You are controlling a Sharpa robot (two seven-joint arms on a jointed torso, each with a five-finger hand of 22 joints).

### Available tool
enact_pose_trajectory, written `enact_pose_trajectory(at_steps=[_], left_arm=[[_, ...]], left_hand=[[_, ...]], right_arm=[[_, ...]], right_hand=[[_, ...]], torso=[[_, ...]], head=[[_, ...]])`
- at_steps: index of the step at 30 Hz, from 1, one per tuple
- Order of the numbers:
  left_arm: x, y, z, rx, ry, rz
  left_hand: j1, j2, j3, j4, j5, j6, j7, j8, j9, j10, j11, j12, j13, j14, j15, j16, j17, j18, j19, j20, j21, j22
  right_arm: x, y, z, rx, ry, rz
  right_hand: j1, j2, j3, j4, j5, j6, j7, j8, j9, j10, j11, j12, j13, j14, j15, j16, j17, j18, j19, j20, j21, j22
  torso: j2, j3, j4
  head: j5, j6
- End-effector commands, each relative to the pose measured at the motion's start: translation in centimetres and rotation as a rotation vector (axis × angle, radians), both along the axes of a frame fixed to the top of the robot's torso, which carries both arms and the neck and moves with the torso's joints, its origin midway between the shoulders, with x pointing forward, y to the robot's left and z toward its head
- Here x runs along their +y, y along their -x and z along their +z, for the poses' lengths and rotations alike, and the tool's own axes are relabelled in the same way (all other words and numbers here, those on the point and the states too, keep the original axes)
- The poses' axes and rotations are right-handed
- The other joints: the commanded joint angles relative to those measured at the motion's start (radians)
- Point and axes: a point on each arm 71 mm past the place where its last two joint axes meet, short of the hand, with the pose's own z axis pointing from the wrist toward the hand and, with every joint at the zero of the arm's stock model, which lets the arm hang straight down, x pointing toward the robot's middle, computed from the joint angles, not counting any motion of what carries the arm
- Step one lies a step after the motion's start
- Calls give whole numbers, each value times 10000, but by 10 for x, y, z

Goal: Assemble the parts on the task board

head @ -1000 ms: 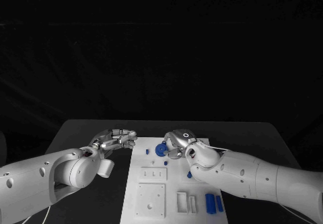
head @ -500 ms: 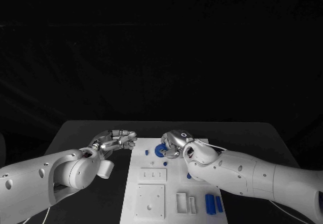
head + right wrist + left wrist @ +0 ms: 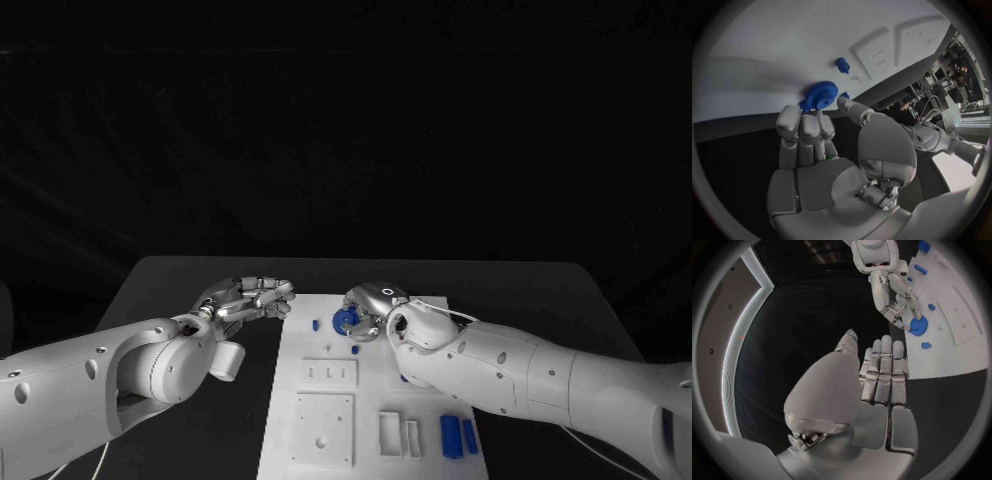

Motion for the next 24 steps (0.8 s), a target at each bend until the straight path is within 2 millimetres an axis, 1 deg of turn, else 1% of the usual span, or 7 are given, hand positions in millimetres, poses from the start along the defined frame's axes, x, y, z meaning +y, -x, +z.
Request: enact_pose_trajectory(at_steps=[1,6,7,10,18,22,24], left_arm=[[-2,0,1,-71,67,-184],[-2,0,1,-63,62,-183],[-2,0,1,-61,63,-186],[-2,0,1,-64,63,-184],[-1,0,1,-61,58,-163],[0,0,1,-69,53,-142],[0,0,1,-68,57,-150]], left_hand=[[61,9,-51,-9,-49,60,1,-62,7,69,-2,-38,7,-54,-6,59,-11,119,-71,-8,51,154],[59,10,-51,-10,-48,60,0,-63,7,70,-2,-40,7,-55,-6,60,-12,119,-72,-8,51,153],[58,9,-52,-10,-48,60,0,-63,8,70,-2,-41,7,-55,-6,60,-12,119,-72,-8,52,153],[57,9,-52,-10,-48,60,0,-64,8,71,-2,-42,7,-55,-5,60,-12,119,-72,-8,52,153],[53,10,-53,-10,-48,60,0,-66,8,72,-2,-46,8,-57,-5,61,-14,119,-73,-8,52,153],[53,10,-53,-11,-48,60,0,-68,8,72,-2,-48,8,-57,-5,61,-15,119,-73,-8,52,152],[53,10,-53,-12,-48,60,0,-68,8,72,-2,-49,8,-57,-5,62,-15,120,-73,-8,53,152]], right_arm=[[0,0,-7,501,379,89],[-1,-1,-10,575,451,30],[-1,-1,-10,592,465,12],[-4,-1,-10,586,514,-57],[-12,2,-9,482,458,-157],[-12,5,-8,367,310,-142],[-12,6,-8,312,241,-132]], right_hand=[[-68,67,-43,-51,33,-71,15,1,20,-55,-17,-27,-20,23,-22,-43,16,1075,16,-55,29,167],[-107,45,-79,-63,19,-79,11,11,29,-60,-21,-26,-21,23,-27,-49,22,1075,11,-51,30,166],[-117,44,-86,-63,16,-79,11,15,31,-56,-21,-21,-18,23,-27,-50,23,1075,10,-51,30,166],[-135,37,-100,-63,10,-81,11,19,35,-61,-21,-23,-20,24,-28,-53,26,1075,8,-49,29,165],[-156,22,-116,-70,31,-88,23,30,44,-30,-14,13,4,28,-23,-56,34,1075,10,-54,31,162],[-166,11,-124,-83,107,-71,46,57,61,-11,8,34,12,37,-3,-53,48,1075,21,-69,37,160],[-169,6,-126,-84,116,-69,50,60,63,-10,12,36,12,38,1,-53,50,1075,22,-71,37,159]], torso=[[1,-5,-7],[0,-3,-11],[1,-7,-10],[-1,3,-24],[-1,12,-19],[0,24,-48],[0,28,-45]], head=[[15,-7],[17,-15],[20,-24],[33,-20],[37,-15],[46,-9],[51,-20]])
